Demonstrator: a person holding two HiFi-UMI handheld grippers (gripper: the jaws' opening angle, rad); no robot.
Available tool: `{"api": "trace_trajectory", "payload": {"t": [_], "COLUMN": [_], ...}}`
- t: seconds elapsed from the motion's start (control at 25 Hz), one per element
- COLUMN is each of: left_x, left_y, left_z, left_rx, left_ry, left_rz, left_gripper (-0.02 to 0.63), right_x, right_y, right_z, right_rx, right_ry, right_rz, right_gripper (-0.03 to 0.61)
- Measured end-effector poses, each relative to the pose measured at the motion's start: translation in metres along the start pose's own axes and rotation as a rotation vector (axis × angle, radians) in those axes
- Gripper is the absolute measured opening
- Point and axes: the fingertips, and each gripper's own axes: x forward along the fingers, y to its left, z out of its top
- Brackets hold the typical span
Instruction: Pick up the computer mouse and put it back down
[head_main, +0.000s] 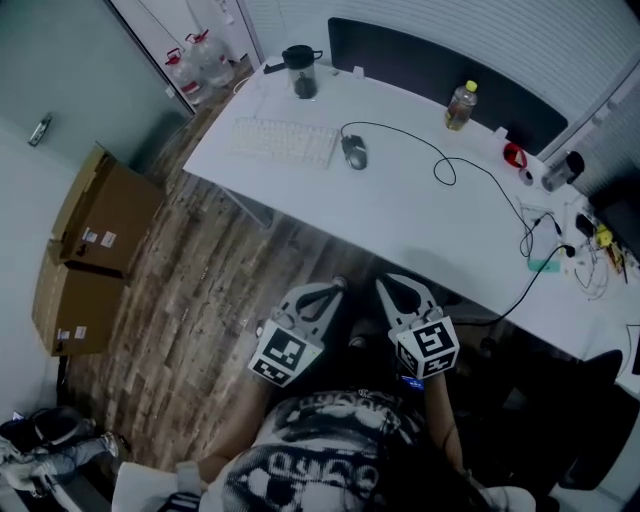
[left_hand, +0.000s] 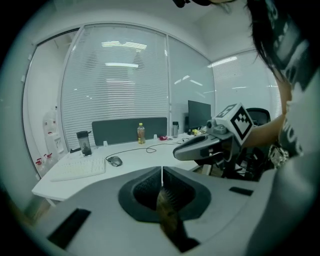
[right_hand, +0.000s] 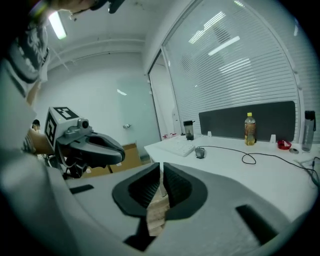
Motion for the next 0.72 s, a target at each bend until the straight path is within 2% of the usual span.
{"api": "trace_trajectory", "payload": {"t": [0.08, 0.32, 0.72], "left_x": [-0.007, -0.025, -0.041], "left_y": [-0.015, -0.044, -0.059], "left_z": [-0.003, -0.009, -0.007], "left_rx": [0.004, 0.032, 0.052], "left_ry": [-0.005, -0.016, -0.043], "left_rz": [-0.004, -0.018, -0.012], "left_gripper": [0.005, 0.005, 0.005], "right_x": [-0.012, -0.036, -0.050], "right_y": [0.009, 0.036, 0.057], "right_z": [-0.003, -0.006, -0.002], "right_rx": [-0.007, -0.017, -0.055], "right_ry": [-0.011, -0.043, -0.059], "right_rz": [-0.003, 0.009, 0.061], "right_gripper": [-0.005, -0.005, -0.005]}}
